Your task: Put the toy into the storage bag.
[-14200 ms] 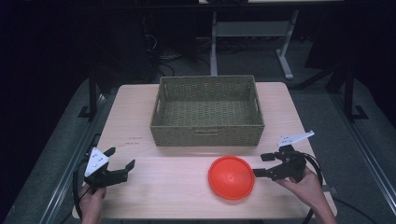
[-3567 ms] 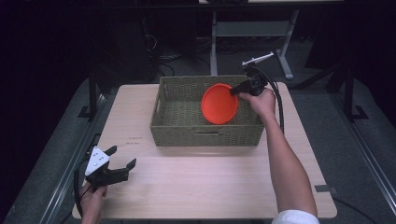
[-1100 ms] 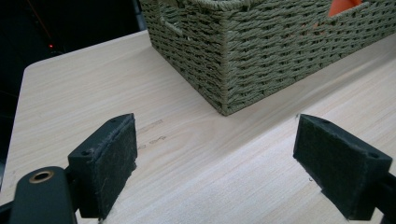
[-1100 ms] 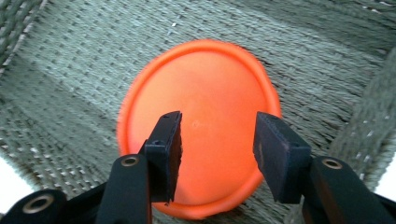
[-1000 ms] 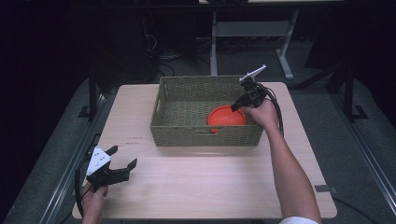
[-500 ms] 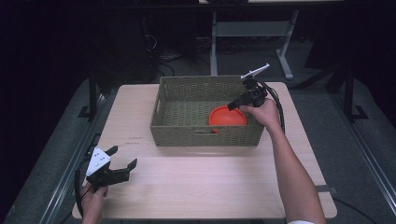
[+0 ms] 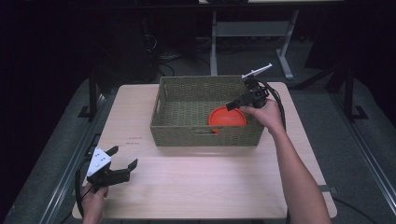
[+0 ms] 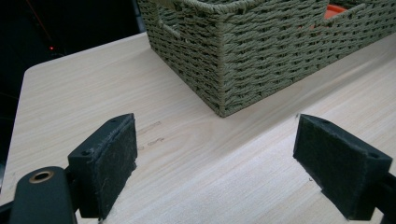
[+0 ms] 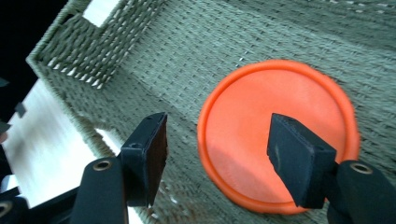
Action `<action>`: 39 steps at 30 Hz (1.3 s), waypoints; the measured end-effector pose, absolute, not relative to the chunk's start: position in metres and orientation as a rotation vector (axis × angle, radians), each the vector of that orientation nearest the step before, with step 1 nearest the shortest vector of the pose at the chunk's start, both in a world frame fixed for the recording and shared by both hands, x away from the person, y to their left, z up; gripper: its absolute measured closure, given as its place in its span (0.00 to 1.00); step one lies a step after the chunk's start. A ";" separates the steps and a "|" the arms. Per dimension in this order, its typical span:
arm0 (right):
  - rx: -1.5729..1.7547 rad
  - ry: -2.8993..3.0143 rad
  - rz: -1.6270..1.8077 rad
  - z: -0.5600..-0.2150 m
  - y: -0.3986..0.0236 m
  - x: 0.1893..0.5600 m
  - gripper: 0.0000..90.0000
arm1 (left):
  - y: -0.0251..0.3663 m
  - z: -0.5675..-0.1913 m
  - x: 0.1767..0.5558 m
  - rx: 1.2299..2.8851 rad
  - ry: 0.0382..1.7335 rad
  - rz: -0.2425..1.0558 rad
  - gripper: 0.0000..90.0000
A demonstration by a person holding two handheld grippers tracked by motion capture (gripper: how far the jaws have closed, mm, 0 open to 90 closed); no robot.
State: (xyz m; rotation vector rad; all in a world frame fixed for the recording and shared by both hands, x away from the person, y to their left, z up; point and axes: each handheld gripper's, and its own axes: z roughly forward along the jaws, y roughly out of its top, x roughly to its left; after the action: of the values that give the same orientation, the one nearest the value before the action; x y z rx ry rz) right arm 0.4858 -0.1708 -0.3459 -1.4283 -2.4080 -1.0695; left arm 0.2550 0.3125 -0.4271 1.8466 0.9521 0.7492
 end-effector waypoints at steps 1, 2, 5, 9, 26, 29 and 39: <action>-1.421 -2.402 -1.075 -0.346 -0.172 0.485 0.41 | 0.312 -0.427 0.255 1.845 0.954 0.749 0.14; -1.417 -2.400 -1.086 -0.345 -0.172 0.484 0.40 | 0.312 -0.427 0.255 1.845 0.954 0.750 0.14; -1.407 -2.388 -1.099 -0.344 -0.174 0.481 0.39 | 0.312 -0.427 0.255 1.850 0.951 0.749 0.14; -1.400 -2.380 -1.108 -0.343 -0.178 0.478 0.38 | 0.312 -0.427 0.255 1.851 0.949 0.749 0.14; -1.353 -2.375 -1.165 -0.335 -0.183 0.456 0.35 | 0.312 -0.427 0.255 1.850 0.951 0.750 0.14; -1.342 -2.385 -1.172 -0.334 -0.182 0.454 0.35 | 0.311 -0.427 0.255 1.850 0.951 0.749 0.14; -1.286 -2.392 -1.206 -0.331 -0.182 0.440 0.34 | 0.312 -0.427 0.255 1.851 0.950 0.746 0.14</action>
State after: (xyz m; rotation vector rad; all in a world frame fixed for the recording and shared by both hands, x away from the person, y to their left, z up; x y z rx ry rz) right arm 0.4398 -0.1824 -0.3311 -1.2862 -2.3917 -1.2061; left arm 0.2547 0.3123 -0.4265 1.8508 0.9497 0.7458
